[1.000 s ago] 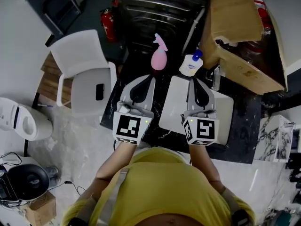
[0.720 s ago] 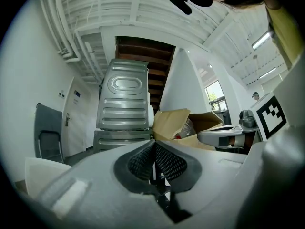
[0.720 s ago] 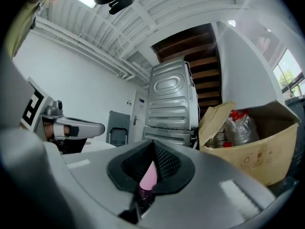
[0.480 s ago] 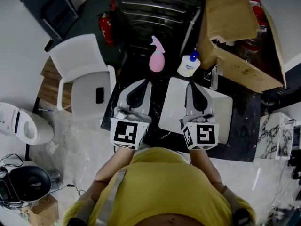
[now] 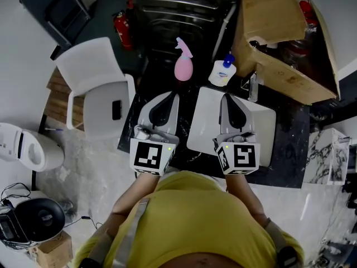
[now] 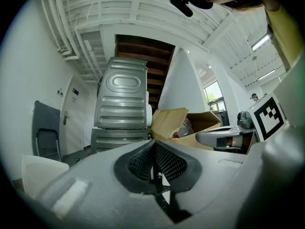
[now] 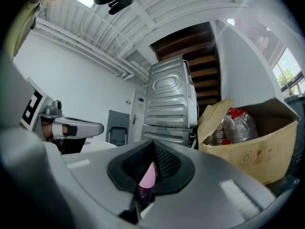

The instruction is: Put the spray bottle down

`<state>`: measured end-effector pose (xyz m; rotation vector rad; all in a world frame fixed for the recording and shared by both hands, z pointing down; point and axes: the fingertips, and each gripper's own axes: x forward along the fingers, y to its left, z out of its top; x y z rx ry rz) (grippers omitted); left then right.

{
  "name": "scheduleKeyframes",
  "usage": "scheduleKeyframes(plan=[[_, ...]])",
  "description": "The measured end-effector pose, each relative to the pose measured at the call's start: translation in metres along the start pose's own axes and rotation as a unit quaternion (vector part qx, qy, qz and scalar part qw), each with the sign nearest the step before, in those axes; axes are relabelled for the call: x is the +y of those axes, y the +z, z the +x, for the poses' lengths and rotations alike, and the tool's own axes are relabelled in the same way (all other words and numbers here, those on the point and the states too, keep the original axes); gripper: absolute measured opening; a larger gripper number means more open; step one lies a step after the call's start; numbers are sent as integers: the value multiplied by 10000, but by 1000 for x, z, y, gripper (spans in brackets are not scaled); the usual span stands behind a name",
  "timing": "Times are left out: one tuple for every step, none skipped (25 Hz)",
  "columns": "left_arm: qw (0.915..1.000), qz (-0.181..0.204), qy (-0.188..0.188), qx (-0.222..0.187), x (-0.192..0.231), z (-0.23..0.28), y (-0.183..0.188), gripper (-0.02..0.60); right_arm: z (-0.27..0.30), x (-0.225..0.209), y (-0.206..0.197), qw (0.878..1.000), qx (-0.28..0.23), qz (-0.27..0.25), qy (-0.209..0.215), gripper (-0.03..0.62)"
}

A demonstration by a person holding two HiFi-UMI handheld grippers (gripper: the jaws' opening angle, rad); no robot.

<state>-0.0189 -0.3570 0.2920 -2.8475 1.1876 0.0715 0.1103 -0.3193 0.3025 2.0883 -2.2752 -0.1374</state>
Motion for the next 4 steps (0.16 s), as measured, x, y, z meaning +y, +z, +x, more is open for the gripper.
scheduleKeyframes(plan=[[10000, -5, -10, -2, -1, 1, 0, 2, 1, 0, 0, 10000, 2, -7, 9, 0], [10000, -19, -23, 6, -1, 2, 0, 2, 1, -1, 0, 10000, 3, -11, 12, 0], [10000, -35, -38, 19, -2, 2, 0, 2, 2, -1, 0, 10000, 0, -13, 11, -1], [10000, -52, -52, 32, -2, 3, 1, 2, 3, -2, 0, 10000, -3, -15, 10, 0]])
